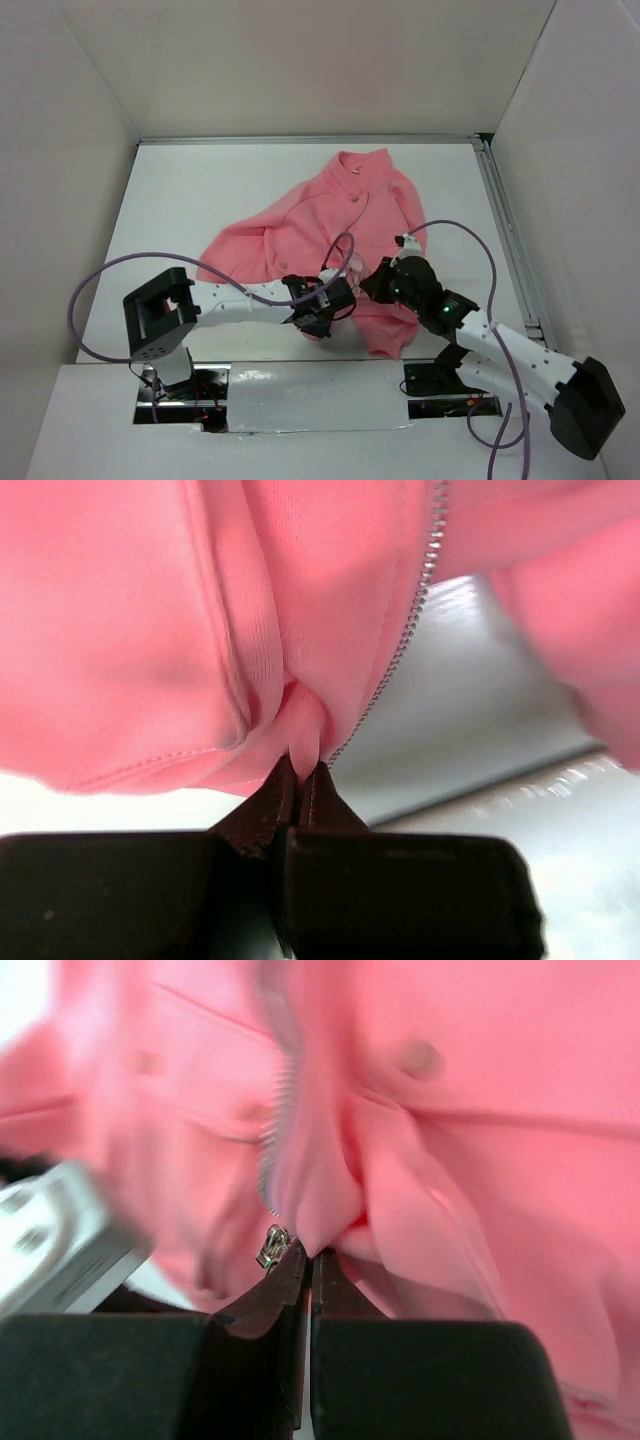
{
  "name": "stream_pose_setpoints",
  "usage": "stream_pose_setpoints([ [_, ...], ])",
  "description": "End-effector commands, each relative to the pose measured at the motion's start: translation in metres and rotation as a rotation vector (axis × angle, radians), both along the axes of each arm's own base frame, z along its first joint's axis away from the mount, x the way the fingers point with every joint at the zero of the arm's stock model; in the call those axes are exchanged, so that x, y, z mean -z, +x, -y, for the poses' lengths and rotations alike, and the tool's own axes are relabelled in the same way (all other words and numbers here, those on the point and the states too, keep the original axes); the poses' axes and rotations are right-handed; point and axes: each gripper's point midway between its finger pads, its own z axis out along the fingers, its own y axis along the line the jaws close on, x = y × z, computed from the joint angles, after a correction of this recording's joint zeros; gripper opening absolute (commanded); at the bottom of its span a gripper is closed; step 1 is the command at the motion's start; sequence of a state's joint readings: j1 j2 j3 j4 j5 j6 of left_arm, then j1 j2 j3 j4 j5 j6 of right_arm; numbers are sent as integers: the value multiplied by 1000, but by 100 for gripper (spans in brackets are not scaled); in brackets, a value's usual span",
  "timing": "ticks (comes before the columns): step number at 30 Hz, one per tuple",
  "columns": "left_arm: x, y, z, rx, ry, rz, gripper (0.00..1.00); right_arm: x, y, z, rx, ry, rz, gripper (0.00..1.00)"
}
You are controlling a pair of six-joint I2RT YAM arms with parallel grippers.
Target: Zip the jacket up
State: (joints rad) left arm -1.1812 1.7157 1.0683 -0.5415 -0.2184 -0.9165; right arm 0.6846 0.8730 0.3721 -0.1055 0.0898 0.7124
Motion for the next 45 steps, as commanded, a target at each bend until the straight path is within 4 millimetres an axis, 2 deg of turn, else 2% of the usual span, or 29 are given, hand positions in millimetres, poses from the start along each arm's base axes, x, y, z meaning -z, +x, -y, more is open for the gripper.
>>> stream_pose_setpoints([
  [1,-53,14,8,18,-148,44,0,-62,11,-11,-94,83,245,0],
  [2,-70,32,12,9,-206,87,0,-77,9,-10,-122,90,303,0],
  [3,-84,41,15,9,-255,115,0,-85,9,-10,-130,91,332,0],
  [4,-107,44,19,30,-343,130,0,-93,11,-8,-132,96,358,0],
  [5,-132,63,19,13,-432,182,0,-109,9,-13,-170,122,414,0],
  [7,-155,73,19,23,-523,206,0,-123,11,-13,-185,134,449,0],
  [8,-163,87,12,-16,-546,228,0,-127,10,-15,-204,139,463,0],
  [9,-180,94,12,-27,-596,266,0,-132,10,-17,-218,145,484,0],
  [10,-187,104,7,-53,-615,290,0,-137,8,-21,-245,160,498,0],
  [11,-204,109,7,-65,-669,328,0,-141,6,-25,-269,177,516,0],
  [13,-214,113,4,-84,-715,346,0,-145,2,-30,-299,203,523,0],
  [14,-227,115,6,-85,-766,375,0,-148,2,-32,-305,223,532,0],
  [18,-234,117,10,-153,-847,360,0,-157,-6,-41,-331,324,519,0],
  [22,-232,115,14,-210,-877,344,0,-159,-1,-40,-274,393,520,0],
  [23,-230,108,19,-202,-879,343,0,-160,0,-41,-266,406,522,0],
  [27,-229,102,24,-247,-891,353,0,-163,1,-49,-300,425,521,0],
  [28,-225,101,23,-250,-887,348,0,-163,0,-50,-307,429,515,0],
  [29,-235,104,26,-249,-926,366,0,-161,-1,-52,-320,426,512,0],
  [45,-237,109,18,-310,-941,398,0,-140,-18,-50,-346,405,452,0],
])
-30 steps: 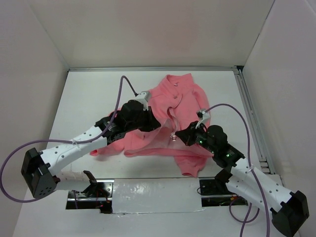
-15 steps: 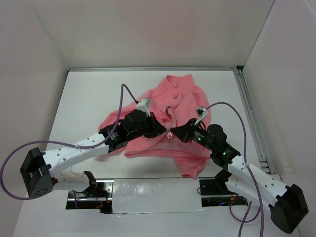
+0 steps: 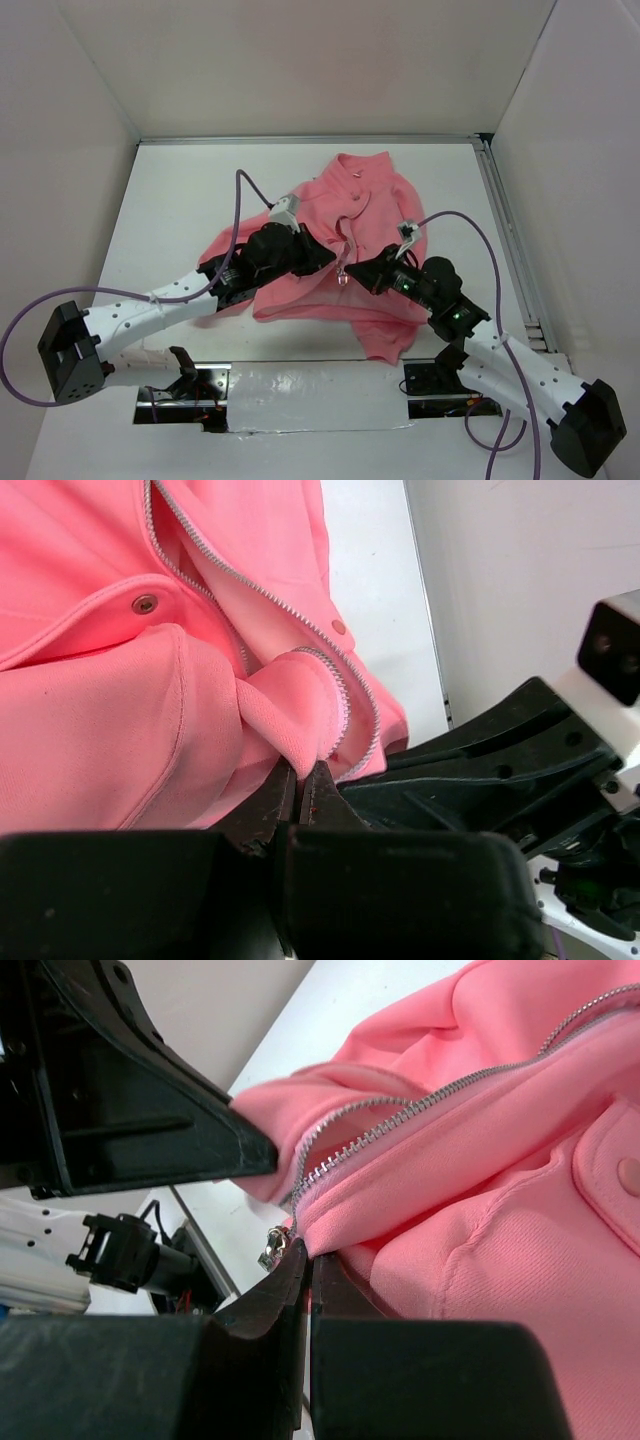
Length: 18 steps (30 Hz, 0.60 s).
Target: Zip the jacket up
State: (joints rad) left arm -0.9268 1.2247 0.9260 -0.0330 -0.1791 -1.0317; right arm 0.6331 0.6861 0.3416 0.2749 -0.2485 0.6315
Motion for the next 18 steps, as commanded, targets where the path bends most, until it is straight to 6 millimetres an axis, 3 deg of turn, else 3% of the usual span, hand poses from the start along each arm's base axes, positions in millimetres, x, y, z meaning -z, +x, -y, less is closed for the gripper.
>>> stream_pose_setpoints([
  [1,-37,3,4,-18,-116,66,0,-16,-11,-7,-49,46,46,0],
  [18,-22,-5,9,9,-99,23,0,-35,1,-2,41,156,103,0],
])
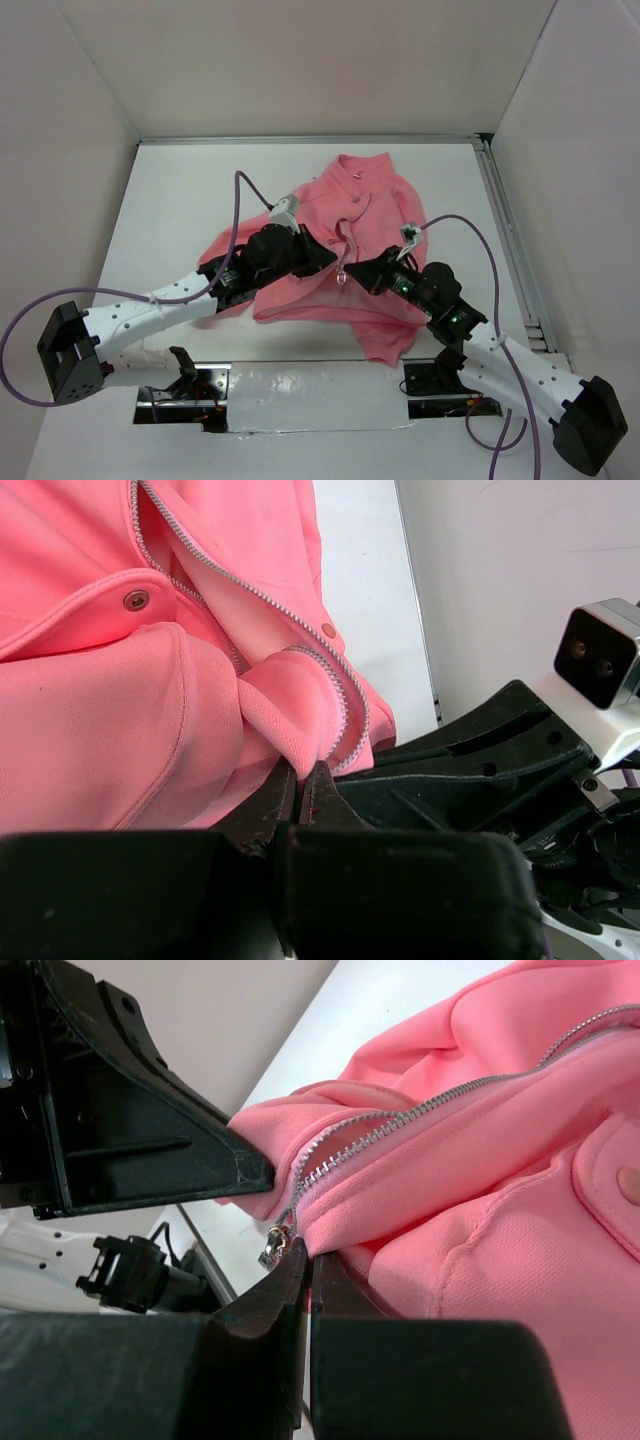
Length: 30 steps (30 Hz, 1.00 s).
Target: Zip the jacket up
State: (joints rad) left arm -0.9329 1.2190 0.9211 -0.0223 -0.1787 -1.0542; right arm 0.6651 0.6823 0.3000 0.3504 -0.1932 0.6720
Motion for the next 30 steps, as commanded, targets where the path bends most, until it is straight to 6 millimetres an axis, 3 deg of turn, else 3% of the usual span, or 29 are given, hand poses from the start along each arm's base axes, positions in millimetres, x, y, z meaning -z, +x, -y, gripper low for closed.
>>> stream_pose_setpoints([
  [1,-18,-2,7,11,-73,29,0,-37,2,1,27,116,106,0],
  [18,-12,-15,19,50,-55,24,0,-38,5,7,103,212,92,0],
  [27,-4,-10,14,-13,-19,21,0,-40,3,5,106,200,52,0],
  [30,-2,-8,12,-25,-11,33,0,-27,3,3,106,135,-25,0],
])
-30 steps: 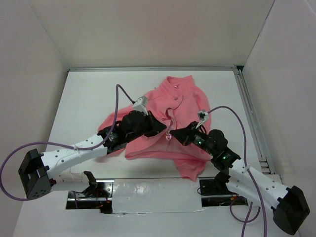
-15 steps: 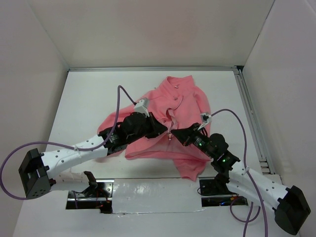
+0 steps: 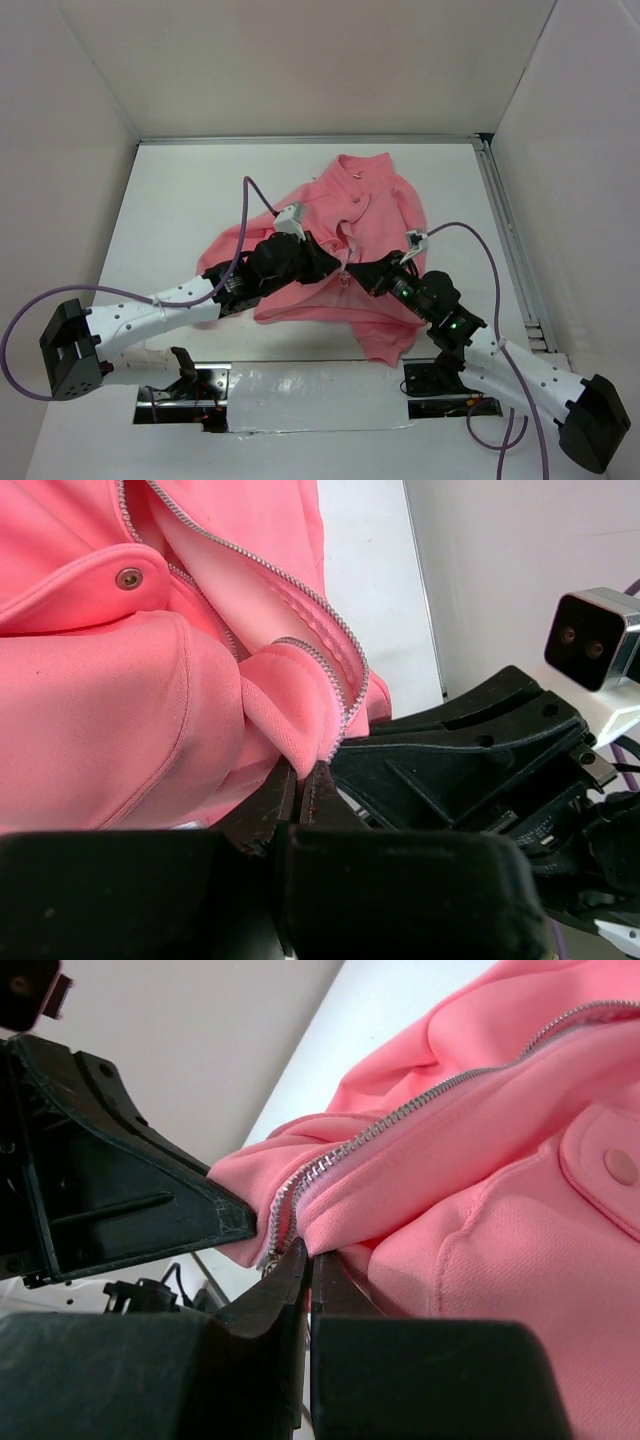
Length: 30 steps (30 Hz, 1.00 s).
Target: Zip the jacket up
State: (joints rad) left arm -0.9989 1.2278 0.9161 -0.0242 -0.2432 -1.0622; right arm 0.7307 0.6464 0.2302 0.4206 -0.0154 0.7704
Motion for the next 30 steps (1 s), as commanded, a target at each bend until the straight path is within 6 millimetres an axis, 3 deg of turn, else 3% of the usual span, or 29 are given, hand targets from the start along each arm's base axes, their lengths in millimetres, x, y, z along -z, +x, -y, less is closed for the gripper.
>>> stream_pose_setpoints([
  [1,-9,6,2,-39,-31,26,0,-27,-3,-7,-28,23,-8,0],
  [6,-11,16,-5,-105,-14,48,0,-11,-12,-7,-58,-15,-87,0],
  [15,-15,16,-5,-108,-37,52,0,-8,-20,-6,-90,-38,-90,0],
  [24,-9,13,-3,-124,-26,33,0,-33,-7,-1,-12,50,-36,0],
  [30,-10,13,-1,-131,-27,35,0,-36,-3,-2,-1,52,-43,0],
])
